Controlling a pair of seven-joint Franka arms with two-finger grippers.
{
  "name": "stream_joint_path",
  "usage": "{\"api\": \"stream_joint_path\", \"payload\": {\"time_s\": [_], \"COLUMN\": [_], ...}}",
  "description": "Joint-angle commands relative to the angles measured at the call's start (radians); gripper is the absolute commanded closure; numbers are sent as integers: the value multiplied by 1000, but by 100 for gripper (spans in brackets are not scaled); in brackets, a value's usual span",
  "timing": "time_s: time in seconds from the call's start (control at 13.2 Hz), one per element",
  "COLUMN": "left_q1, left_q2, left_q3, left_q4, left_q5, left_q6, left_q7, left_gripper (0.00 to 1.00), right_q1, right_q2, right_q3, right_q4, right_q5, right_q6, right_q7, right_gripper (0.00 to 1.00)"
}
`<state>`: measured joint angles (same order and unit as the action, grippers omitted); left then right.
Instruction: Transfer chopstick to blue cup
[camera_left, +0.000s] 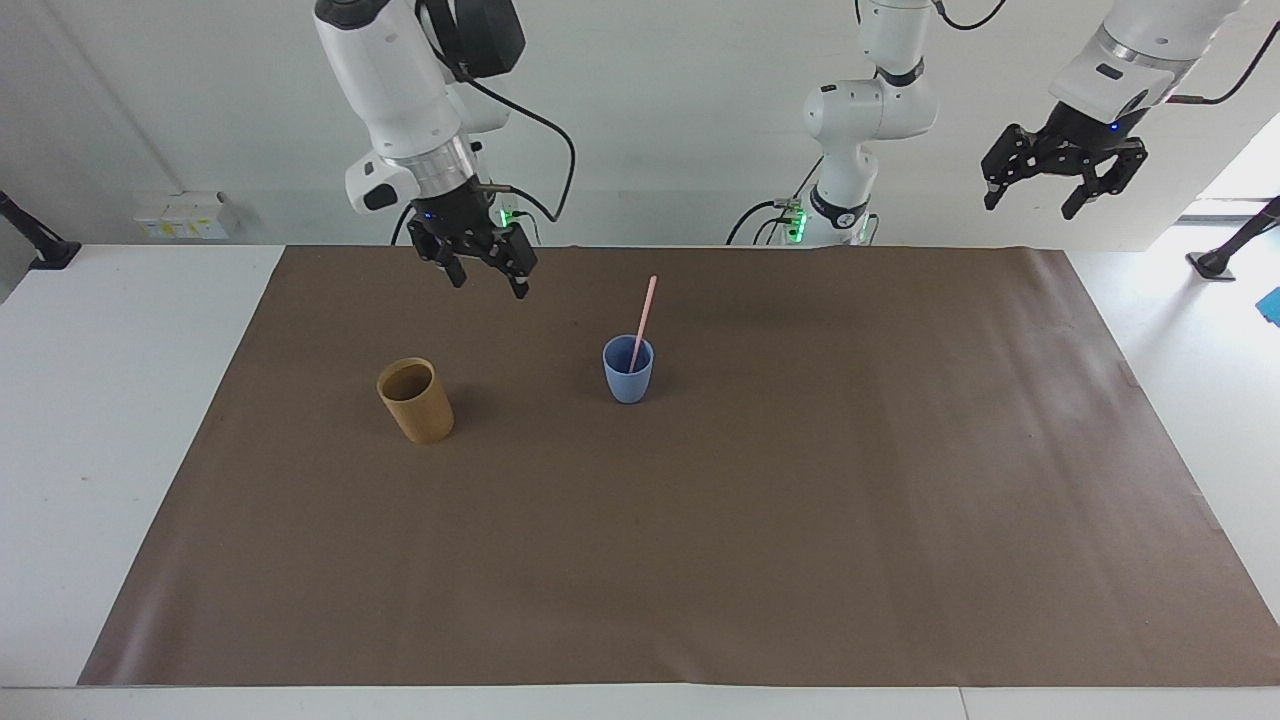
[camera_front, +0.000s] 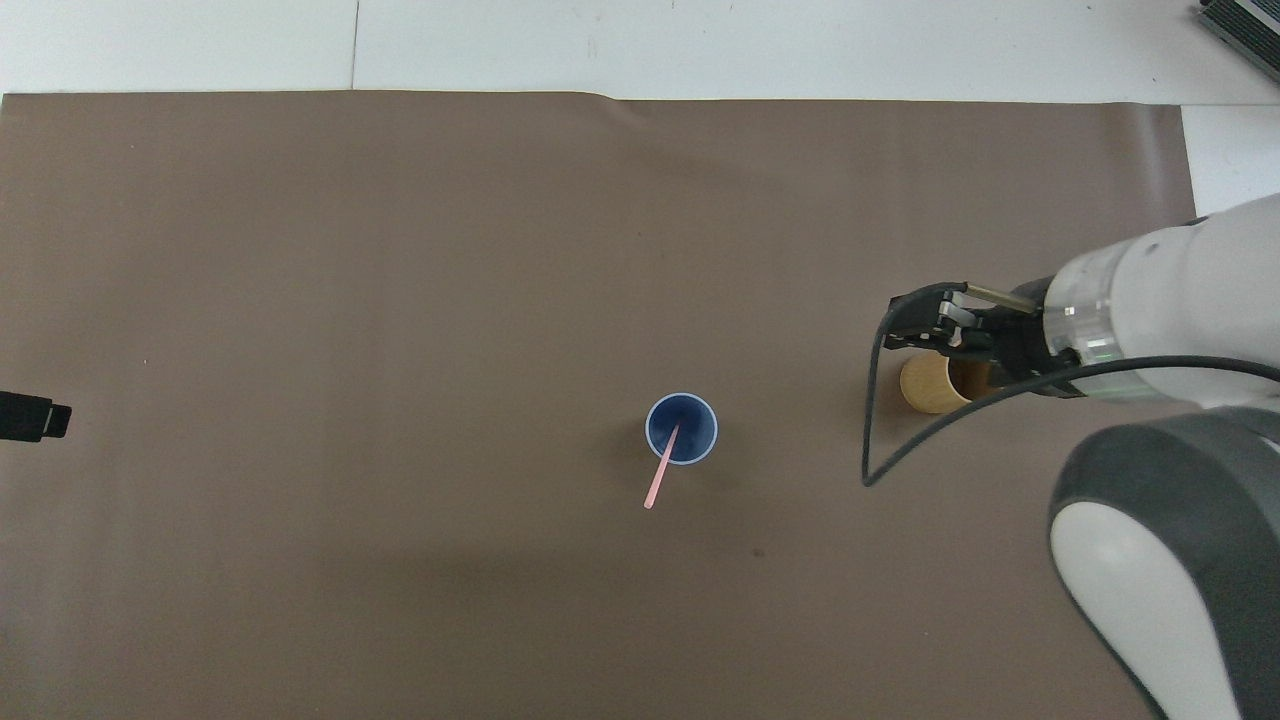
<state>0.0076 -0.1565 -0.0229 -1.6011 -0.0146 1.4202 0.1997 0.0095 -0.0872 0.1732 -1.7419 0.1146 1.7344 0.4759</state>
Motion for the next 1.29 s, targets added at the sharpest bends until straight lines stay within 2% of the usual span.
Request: {"api": "stream_joint_path", "payload": {"time_s": [0.0,0.15,0.3,0.38,0.61,1.21], "left_q1": [6,6,8,6,8,6], "left_q2": [-6,-6,-6,-6,-6,-6], "left_q3": [-3,-3,-3,-3,-3,-3], "left_q4": [12,12,12,12,12,12], "left_q5": [8,8,8,8,8,8], "left_q6": [-20,-20,-20,-20,-20,-20], "left_q7": [4,4,4,4,4,4], "left_gripper": [0,0,0,0,0,0], "right_q1": [-66,-75,-75,-74,-71,-79], "right_q2": [6,30,98,99,44,46], "right_q3": [14,20,20,22,20,19], "right_q4": [102,197,321,318,220,219], "right_q5": [-53,-123,-139,-133,-125,-116], "right_q6": [-122,-238,-320,-305,-242,-225], "right_q7": [-136,-174,-189,-194,-290,-301], "right_gripper": [0,0,0,0,0,0]}}
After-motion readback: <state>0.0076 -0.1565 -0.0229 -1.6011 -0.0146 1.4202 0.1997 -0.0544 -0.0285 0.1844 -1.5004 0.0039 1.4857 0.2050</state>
